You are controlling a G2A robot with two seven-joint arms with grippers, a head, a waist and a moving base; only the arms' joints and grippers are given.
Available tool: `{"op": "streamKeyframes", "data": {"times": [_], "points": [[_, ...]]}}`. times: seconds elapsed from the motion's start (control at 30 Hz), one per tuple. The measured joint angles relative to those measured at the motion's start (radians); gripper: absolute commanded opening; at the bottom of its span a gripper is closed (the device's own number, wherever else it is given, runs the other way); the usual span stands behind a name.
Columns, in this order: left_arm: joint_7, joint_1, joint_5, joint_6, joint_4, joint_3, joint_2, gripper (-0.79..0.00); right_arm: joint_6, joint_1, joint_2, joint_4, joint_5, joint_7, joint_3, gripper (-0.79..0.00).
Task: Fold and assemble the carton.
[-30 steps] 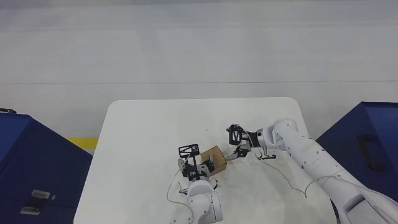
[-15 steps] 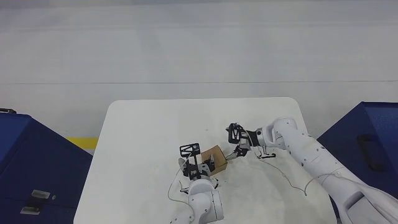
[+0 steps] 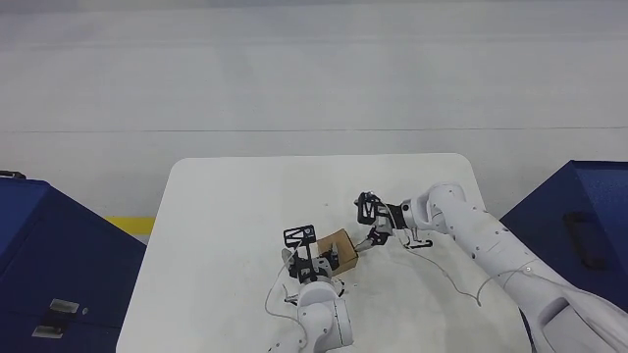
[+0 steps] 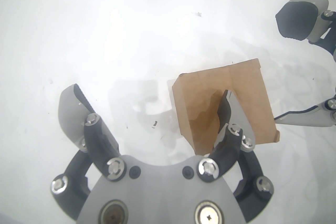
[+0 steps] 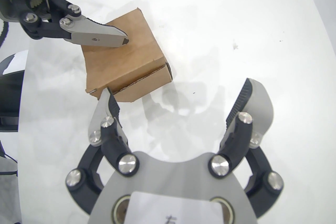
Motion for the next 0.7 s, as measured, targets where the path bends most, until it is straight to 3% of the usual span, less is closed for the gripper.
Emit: {"op": "streamKeyframes", "data": {"times": [0.4,0.7], "points": [[0.009,0.01,-0.001,-0.009,-0.02,-0.004,0.003,0.0,0.0,-0.015,0.045,-0.055,0.067,-0.078,0.04,0.0],[0.069,0.073,-0.013,-0.008,-0.118,-0.004,0.031,0.0,0.074,-0.01,0.004,-0.047,0.11,0.059,0.004,0.0]]}}
